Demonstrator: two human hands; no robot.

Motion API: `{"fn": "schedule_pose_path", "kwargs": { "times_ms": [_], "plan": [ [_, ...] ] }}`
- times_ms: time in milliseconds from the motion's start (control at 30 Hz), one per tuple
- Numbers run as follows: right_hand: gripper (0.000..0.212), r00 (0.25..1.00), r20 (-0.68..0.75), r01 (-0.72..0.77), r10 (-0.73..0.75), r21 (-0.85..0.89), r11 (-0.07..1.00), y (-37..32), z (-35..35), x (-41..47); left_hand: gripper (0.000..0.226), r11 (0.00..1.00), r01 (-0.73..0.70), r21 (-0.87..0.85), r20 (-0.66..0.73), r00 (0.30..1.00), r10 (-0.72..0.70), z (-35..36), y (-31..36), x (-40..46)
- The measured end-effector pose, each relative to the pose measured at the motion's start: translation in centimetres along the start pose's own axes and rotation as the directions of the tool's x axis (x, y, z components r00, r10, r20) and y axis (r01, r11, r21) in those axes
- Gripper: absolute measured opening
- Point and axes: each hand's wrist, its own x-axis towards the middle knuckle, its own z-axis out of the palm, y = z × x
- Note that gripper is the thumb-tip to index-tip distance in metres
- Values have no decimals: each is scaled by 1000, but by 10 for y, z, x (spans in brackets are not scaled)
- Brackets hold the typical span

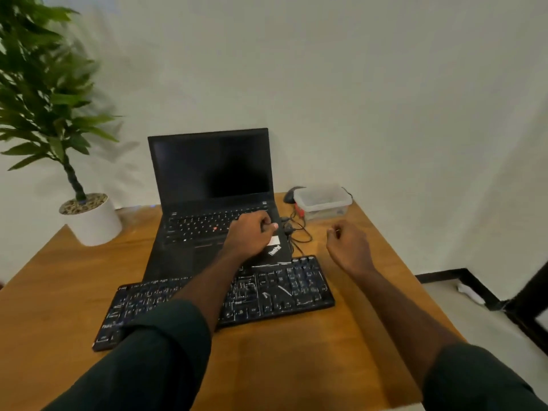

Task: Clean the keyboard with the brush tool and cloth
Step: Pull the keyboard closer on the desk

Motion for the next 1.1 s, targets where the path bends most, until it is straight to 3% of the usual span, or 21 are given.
{"fn": "schedule_pose_path", "kwargs": {
  "times_ms": [100, 200, 333, 433, 600, 733, 900, 1033, 1100],
  "plan": [
    [14, 993, 113, -20, 23, -29, 999, 0, 8, 4, 28, 983, 137, 126, -168, 979, -115, -13, -17, -10],
    [16, 985, 162, -51, 52, -10, 999, 12, 24, -7, 45, 911, 367, 187, -305, 903, -301, -38, -66, -42],
    [24, 991, 122, -57, 60, -23, 998, 18, 31, -22, 64, 770, 582, 261, -364, 798, -480, -83, -112, -104],
    [31, 990, 106, -88, 93, -57, 995, 13, 30, -33, 74, 666, 709, 229, -302, 703, -644, -106, -136, -141],
    [33, 978, 146, -134, 146, -91, 987, -3, 22, -48, 74, 627, 778, -46, -152, 615, -774, -116, -139, -162],
    [29, 969, 165, -178, 186, -63, 982, -8, 8, -60, 71, 601, 759, -248, -96, 599, -795, -124, -130, -175],
    [34, 975, 144, -169, 169, -11, 986, -6, -12, -96, 80, 582, 752, -310, -17, 607, -794, -134, -140, -216],
    [37, 975, 138, -179, 172, 40, 983, 0, -20, -129, 101, 586, 740, -330, 32, 629, -777, -138, -155, -249],
    [37, 975, 140, -180, 172, 49, 982, 2, -24, -144, 95, 590, 732, -339, 36, 637, -770, -140, -149, -263]
  ]
}}
